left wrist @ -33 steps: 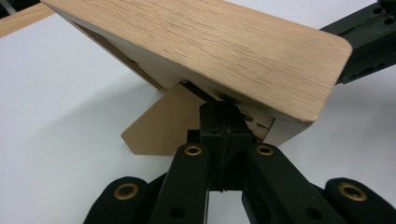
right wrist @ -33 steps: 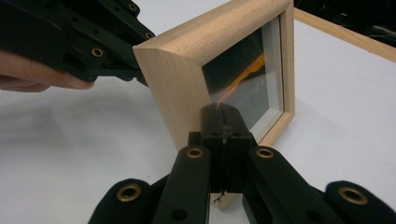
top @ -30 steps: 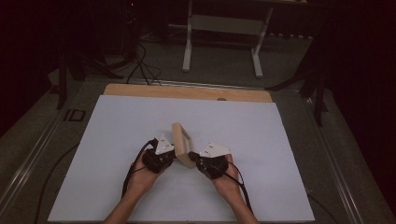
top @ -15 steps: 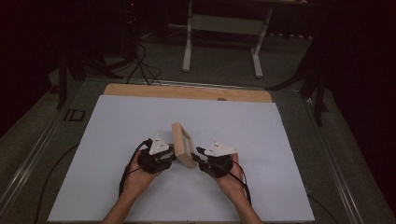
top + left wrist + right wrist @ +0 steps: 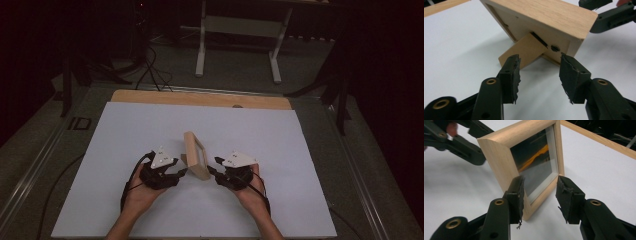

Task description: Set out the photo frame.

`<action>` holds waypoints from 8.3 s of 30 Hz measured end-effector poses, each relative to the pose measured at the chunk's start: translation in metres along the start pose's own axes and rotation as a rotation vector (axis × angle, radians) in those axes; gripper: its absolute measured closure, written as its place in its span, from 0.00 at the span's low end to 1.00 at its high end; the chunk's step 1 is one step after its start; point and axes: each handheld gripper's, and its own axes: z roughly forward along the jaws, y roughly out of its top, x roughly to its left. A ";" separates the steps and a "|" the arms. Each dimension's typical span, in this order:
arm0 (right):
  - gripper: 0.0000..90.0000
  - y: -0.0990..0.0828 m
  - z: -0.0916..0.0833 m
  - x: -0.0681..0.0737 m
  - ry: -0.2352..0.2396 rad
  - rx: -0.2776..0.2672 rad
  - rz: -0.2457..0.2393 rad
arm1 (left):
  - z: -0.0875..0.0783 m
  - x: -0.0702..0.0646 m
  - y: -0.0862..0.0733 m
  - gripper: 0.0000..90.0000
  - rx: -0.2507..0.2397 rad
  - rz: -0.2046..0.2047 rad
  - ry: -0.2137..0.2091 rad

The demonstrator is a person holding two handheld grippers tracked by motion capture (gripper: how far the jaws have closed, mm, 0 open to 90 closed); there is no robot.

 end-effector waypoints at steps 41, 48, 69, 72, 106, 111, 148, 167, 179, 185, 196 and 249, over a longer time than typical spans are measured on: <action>0.57 0.001 -0.009 -0.010 -0.018 -0.031 0.037 | 0.020 -0.033 0.030 0.27 -0.028 -0.108 0.055; 0.57 0.000 -0.010 -0.012 -0.020 -0.033 0.045 | 0.027 -0.034 0.035 0.22 -0.021 -0.125 0.067; 0.57 0.000 -0.017 -0.019 -0.034 -0.049 0.064 | 0.036 -0.029 0.040 0.32 -0.018 -0.197 0.091; 0.57 -0.001 -0.017 -0.020 -0.037 -0.051 0.063 | 0.036 -0.028 0.040 0.34 -0.020 -0.204 0.082; 0.56 0.003 -0.027 -0.025 -0.060 -0.081 0.075 | 0.033 -0.032 0.042 0.66 -0.008 -0.094 0.070; 0.55 0.004 -0.029 -0.026 -0.067 -0.085 0.080 | 0.033 -0.034 0.041 0.67 -0.006 -0.059 0.073; 0.55 0.014 -0.035 -0.027 -0.093 -0.118 0.092 | 0.020 -0.039 0.028 0.67 -0.023 0.081 -0.001; 0.93 0.048 -0.016 -0.038 -0.147 -0.131 0.054 | 0.020 -0.042 0.027 0.67 -0.032 0.130 -0.003; 1.00 0.057 0.003 -0.037 -0.140 -0.104 0.032 | 0.020 -0.042 0.027 0.67 -0.034 0.127 -0.007; 1.00 0.057 0.015 -0.042 -0.119 -0.078 0.064 | 0.020 -0.041 0.026 0.67 -0.036 0.125 -0.007; 1.00 0.057 0.029 -0.043 -0.101 -0.034 0.068 | 0.020 -0.040 0.026 0.67 -0.037 0.121 -0.011; 0.99 0.045 0.004 -0.037 -0.106 0.002 0.054 | 0.018 -0.013 0.020 0.63 -0.029 0.015 0.080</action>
